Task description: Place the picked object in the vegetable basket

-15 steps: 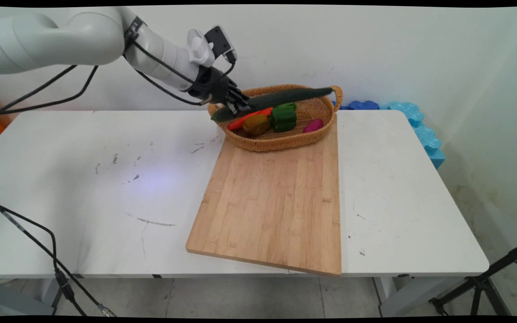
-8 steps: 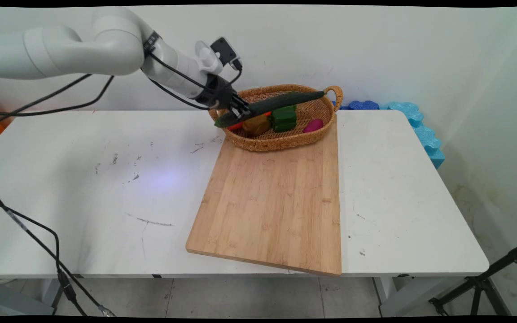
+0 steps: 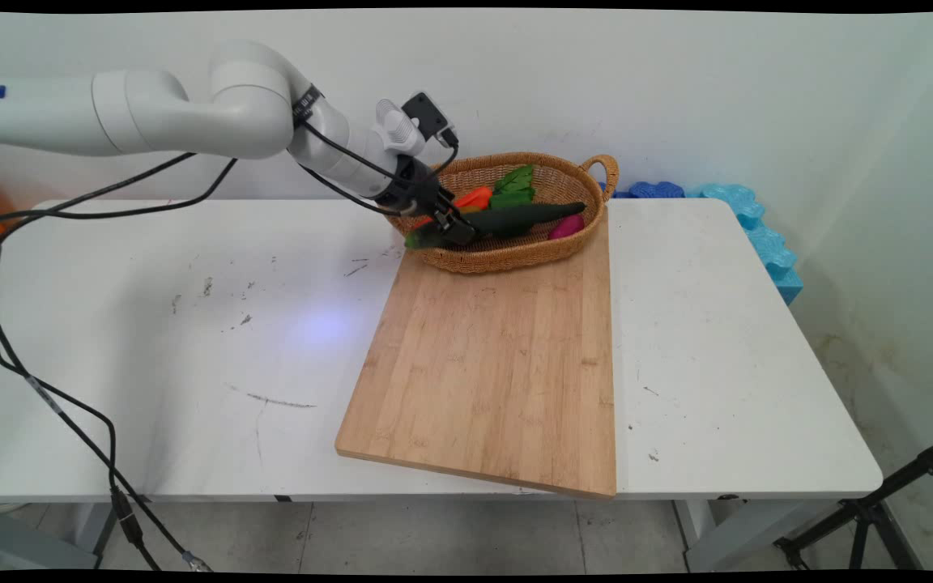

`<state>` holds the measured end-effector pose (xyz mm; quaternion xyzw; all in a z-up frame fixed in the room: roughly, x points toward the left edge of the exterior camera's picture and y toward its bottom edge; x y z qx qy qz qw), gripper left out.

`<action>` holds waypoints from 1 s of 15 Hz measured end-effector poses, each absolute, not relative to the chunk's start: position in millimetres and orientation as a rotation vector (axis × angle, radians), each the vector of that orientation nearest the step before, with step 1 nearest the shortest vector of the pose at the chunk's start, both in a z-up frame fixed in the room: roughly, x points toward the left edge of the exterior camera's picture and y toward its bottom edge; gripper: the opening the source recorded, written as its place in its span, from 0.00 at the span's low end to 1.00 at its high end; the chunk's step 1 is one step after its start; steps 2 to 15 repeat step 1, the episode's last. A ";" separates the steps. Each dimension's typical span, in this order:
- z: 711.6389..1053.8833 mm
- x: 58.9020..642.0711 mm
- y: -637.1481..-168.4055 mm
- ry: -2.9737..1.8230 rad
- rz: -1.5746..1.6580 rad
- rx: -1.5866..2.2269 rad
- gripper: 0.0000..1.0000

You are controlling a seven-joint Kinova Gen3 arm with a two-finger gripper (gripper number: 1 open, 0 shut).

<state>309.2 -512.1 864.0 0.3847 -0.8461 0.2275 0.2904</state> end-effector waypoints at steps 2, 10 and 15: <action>862.1 307.3 -512.8 -2.256 0.603 1.023 1.00; 862.1 307.3 -512.8 -2.256 0.603 1.023 1.00; 862.1 307.3 -512.8 -2.256 0.603 1.023 1.00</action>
